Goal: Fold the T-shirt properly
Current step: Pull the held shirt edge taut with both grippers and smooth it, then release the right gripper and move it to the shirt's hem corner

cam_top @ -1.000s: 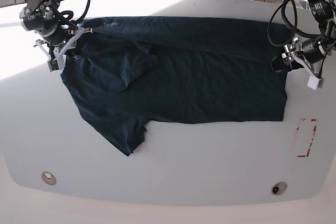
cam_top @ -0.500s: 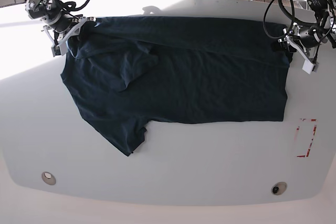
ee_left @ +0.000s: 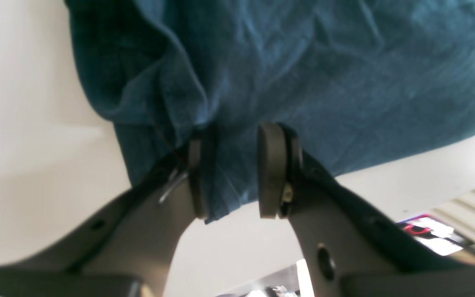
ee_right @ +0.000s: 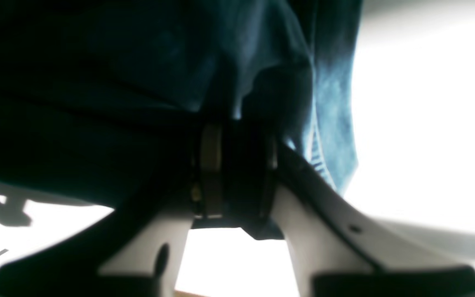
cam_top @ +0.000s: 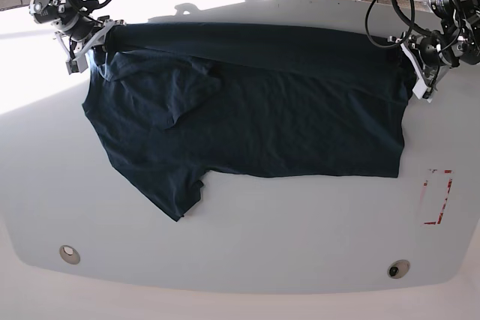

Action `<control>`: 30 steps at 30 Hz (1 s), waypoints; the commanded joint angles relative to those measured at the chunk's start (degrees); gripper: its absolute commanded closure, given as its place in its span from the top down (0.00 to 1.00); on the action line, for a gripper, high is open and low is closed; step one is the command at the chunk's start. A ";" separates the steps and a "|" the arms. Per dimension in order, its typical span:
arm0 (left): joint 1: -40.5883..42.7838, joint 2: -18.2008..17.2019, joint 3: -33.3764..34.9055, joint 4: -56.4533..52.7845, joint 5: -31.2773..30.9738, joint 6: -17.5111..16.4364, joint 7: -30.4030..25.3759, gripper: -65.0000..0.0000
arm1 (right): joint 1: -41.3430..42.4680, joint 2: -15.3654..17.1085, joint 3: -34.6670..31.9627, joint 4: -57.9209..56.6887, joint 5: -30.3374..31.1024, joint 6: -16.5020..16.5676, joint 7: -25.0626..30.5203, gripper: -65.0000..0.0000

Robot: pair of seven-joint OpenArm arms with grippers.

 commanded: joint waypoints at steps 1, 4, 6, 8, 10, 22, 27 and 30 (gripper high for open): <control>0.91 -0.27 0.10 -0.12 6.03 -1.16 2.41 0.24 | -1.20 1.45 0.36 1.10 -0.40 0.03 -0.18 0.19; 2.50 -0.53 0.10 0.68 6.12 -1.96 2.41 0.24 | -2.43 1.72 0.36 1.10 -0.40 0.03 -0.18 0.19; 3.38 -0.53 0.02 1.47 6.12 -2.22 2.41 0.24 | -3.05 1.98 0.36 1.19 -0.40 0.03 -0.18 0.19; 4.61 -0.62 -0.42 2.87 6.12 -2.22 2.41 0.24 | -3.75 2.51 0.36 1.54 -0.31 0.03 -0.18 0.19; 6.54 -0.62 -1.48 4.72 6.12 -2.22 2.68 0.24 | -4.63 2.60 0.36 2.16 -0.31 0.03 -0.18 0.19; 11.90 -0.53 -3.94 12.02 6.20 -2.35 5.40 0.24 | -7.80 2.86 0.36 6.90 -0.31 0.03 -0.27 0.19; 11.90 -0.53 -5.87 13.07 6.20 -2.35 5.58 0.24 | -7.80 2.86 0.36 8.31 -0.31 0.03 -0.27 0.19; 11.55 -0.80 -6.05 13.07 6.12 -2.35 6.98 0.24 | -7.88 2.86 0.36 10.86 -0.31 0.03 -1.06 0.19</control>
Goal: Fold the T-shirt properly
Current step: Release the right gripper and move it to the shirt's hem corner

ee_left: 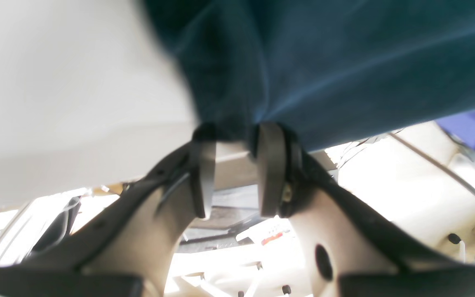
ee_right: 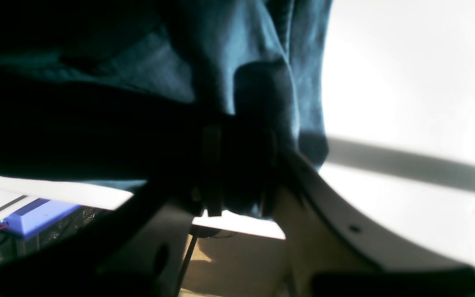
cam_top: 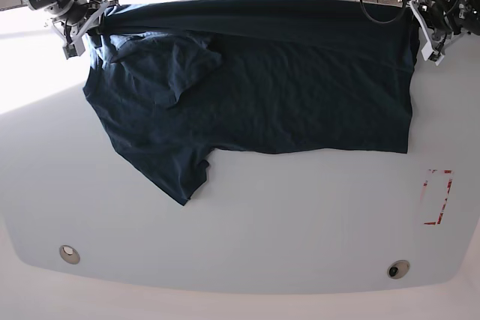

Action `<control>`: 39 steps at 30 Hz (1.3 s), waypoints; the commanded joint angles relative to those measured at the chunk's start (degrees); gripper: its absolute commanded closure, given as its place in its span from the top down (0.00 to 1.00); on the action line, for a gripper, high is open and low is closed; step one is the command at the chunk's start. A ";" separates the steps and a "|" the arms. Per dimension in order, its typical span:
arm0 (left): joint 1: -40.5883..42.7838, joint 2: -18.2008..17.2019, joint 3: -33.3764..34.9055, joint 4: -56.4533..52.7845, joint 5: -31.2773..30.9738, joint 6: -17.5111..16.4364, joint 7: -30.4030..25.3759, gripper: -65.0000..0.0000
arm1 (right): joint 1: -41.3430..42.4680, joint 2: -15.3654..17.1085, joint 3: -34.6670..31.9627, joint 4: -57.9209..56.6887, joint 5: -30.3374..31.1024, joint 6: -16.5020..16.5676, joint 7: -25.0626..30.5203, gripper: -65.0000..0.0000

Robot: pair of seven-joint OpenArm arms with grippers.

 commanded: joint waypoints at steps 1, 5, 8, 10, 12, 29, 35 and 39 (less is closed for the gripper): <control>-1.08 -1.85 -0.30 1.67 -0.68 -0.06 1.41 0.24 | -0.21 1.00 0.44 4.90 0.45 -0.10 -1.50 0.19; -3.11 -2.55 -0.39 4.74 -0.68 -0.06 1.41 0.25 | 0.05 1.00 0.71 9.39 0.63 -0.10 -5.11 0.19; -3.55 -2.64 -0.39 7.03 -0.68 -0.06 1.41 0.30 | 0.93 0.74 0.53 11.50 0.80 -0.10 -7.04 0.22; -3.99 -2.64 -0.48 8.70 -0.68 -0.06 1.41 0.38 | 2.86 0.56 0.62 11.50 0.80 -0.10 -8.45 0.30; -4.16 -2.64 -0.57 9.58 -0.68 -0.06 1.41 0.46 | 4.36 0.56 0.88 11.32 0.54 -0.10 -9.15 0.41; -19.02 -0.80 -1.71 10.02 -0.15 -0.06 1.41 0.50 | 22.91 -0.14 0.44 0.15 0.28 -0.10 -8.89 0.74; -26.84 2.02 -1.80 10.02 -0.15 -0.06 1.41 0.50 | 34.25 0.91 -0.96 -12.94 -4.47 -0.10 -3.61 0.75; -30.18 3.07 -1.80 10.02 -0.15 -0.06 1.41 0.50 | 39.88 1.53 -3.95 -21.38 -11.24 -0.10 2.63 0.75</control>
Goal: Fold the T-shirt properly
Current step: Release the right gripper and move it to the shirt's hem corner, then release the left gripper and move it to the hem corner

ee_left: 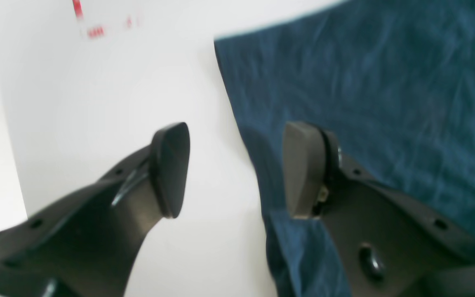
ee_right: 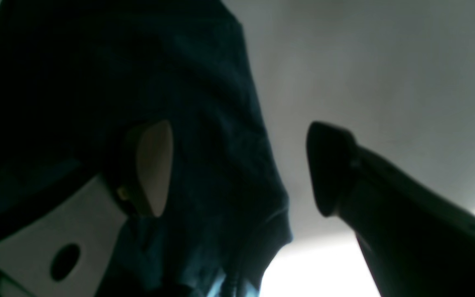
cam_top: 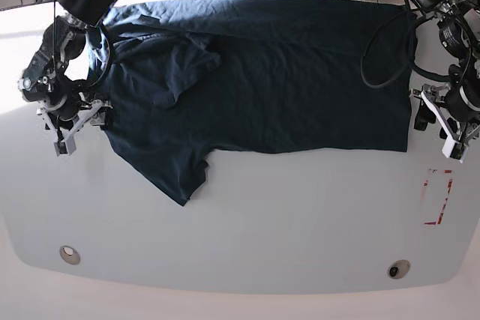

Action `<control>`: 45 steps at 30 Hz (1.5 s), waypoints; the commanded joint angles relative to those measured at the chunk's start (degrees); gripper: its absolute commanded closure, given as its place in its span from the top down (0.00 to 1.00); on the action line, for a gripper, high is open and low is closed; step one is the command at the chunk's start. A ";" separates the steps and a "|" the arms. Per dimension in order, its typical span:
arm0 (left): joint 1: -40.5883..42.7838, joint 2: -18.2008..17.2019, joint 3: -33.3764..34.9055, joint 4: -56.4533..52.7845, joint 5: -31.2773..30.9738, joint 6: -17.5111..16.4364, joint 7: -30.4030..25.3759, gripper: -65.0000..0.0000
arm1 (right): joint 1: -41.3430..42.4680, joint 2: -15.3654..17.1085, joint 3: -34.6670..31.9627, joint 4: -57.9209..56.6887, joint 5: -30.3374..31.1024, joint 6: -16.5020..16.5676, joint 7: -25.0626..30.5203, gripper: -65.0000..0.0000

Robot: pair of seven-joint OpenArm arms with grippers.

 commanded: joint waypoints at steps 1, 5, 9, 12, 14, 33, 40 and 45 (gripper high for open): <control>-2.54 -0.29 -0.27 0.88 -0.46 -0.06 -0.55 0.50 | 5.87 1.29 -1.70 -6.31 -3.40 0.01 6.24 0.75; -4.21 -0.29 -0.18 0.88 -0.46 0.43 -0.55 0.50 | 10.18 1.73 -1.88 -16.34 -7.97 0.01 13.28 0.75; -4.47 -0.29 -0.18 0.88 -0.55 1.48 -0.55 0.51 | 13.35 2.43 -1.88 -24.34 -10.17 0.01 18.11 0.75; -4.47 -0.38 -0.18 0.88 -0.55 1.92 -0.55 0.51 | 15.63 3.75 -1.88 -30.84 -10.52 0.01 20.84 0.75; -4.38 -0.38 -0.18 0.88 -0.55 2.19 -0.55 0.51 | 16.25 3.84 -1.88 -33.22 -10.52 0.01 21.54 0.75; -4.12 -0.47 -0.27 0.70 -0.46 2.19 -0.55 0.51 | 14.84 -3.55 -1.97 -29.96 -11.05 0.01 20.22 0.74; -4.47 -0.56 -0.27 -5.36 -0.46 2.19 -3.15 0.51 | 14.84 -3.55 -1.97 -30.14 -11.05 0.01 20.40 0.52; -5.88 -1.35 -1.50 -14.50 -0.46 2.19 -7.63 0.51 | 14.84 -3.46 -1.97 -30.14 -11.05 0.01 20.40 0.04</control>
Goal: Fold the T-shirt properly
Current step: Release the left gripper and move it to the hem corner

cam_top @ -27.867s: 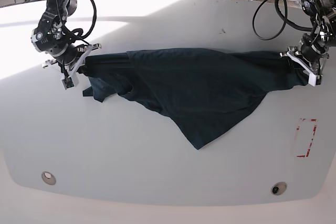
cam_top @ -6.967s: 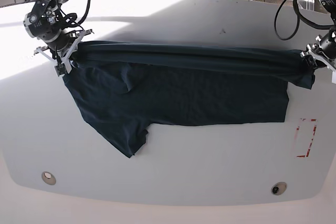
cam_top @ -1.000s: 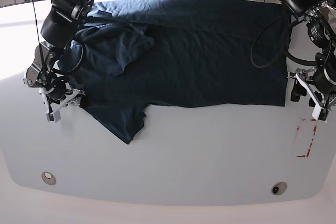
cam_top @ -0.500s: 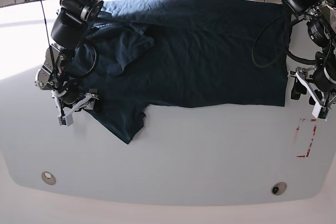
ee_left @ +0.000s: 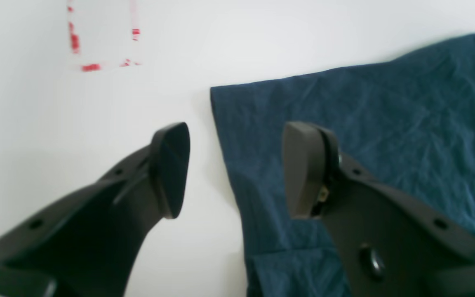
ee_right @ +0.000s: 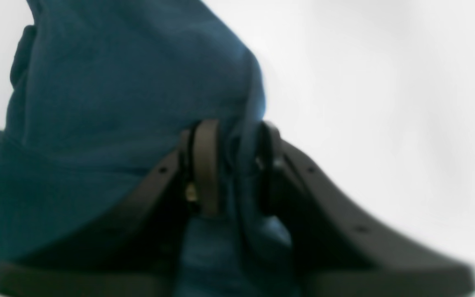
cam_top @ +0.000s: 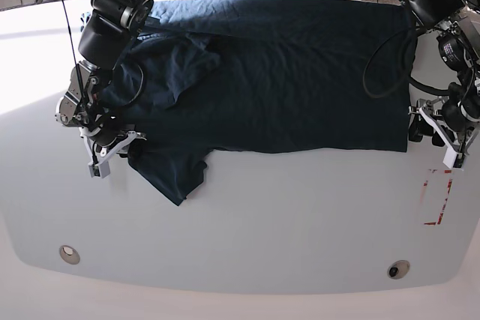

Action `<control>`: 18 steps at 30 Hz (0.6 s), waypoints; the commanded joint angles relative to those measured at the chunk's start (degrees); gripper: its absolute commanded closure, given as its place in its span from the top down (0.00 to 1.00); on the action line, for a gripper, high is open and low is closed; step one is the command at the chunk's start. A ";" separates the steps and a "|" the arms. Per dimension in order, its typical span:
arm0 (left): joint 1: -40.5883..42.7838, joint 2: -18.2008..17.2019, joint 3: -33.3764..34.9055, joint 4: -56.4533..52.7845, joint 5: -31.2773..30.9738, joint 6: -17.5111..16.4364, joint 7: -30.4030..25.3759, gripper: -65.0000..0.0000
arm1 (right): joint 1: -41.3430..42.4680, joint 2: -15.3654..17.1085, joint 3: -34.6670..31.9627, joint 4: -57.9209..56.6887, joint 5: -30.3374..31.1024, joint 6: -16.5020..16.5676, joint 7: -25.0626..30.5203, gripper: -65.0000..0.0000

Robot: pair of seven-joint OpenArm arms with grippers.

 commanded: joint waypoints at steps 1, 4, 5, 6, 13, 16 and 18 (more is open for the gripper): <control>-2.49 -1.85 -1.48 -4.88 -0.37 0.00 -3.15 0.51 | 0.92 0.56 -0.04 0.53 -0.40 0.32 -0.48 0.00; -4.51 -1.94 -2.36 -12.79 -0.37 0.00 -5.44 0.51 | 0.92 0.65 -0.39 0.53 -0.40 0.32 -0.48 0.03; -5.04 -2.20 -2.62 -14.99 -0.37 0.00 -5.97 0.51 | 0.83 0.74 -0.83 0.70 -0.40 0.32 -0.48 0.05; -5.83 -2.91 -2.80 -18.06 -0.37 0.00 -6.76 0.51 | 0.74 0.74 -1.71 0.97 -0.40 0.32 -0.48 0.04; -9.44 -5.81 -2.62 -34.15 -0.37 0.44 -13.18 0.65 | 0.74 0.83 -4.79 1.05 -0.40 0.32 -0.48 0.00; -9.79 -6.69 -2.62 -36.79 -0.46 2.72 -15.20 0.70 | 0.74 0.83 -4.79 1.05 -0.40 0.32 -0.48 0.00; -9.79 -7.21 -2.53 -38.64 -0.46 5.45 -16.78 0.74 | 0.74 0.83 -4.79 1.05 -0.32 0.32 -0.48 0.00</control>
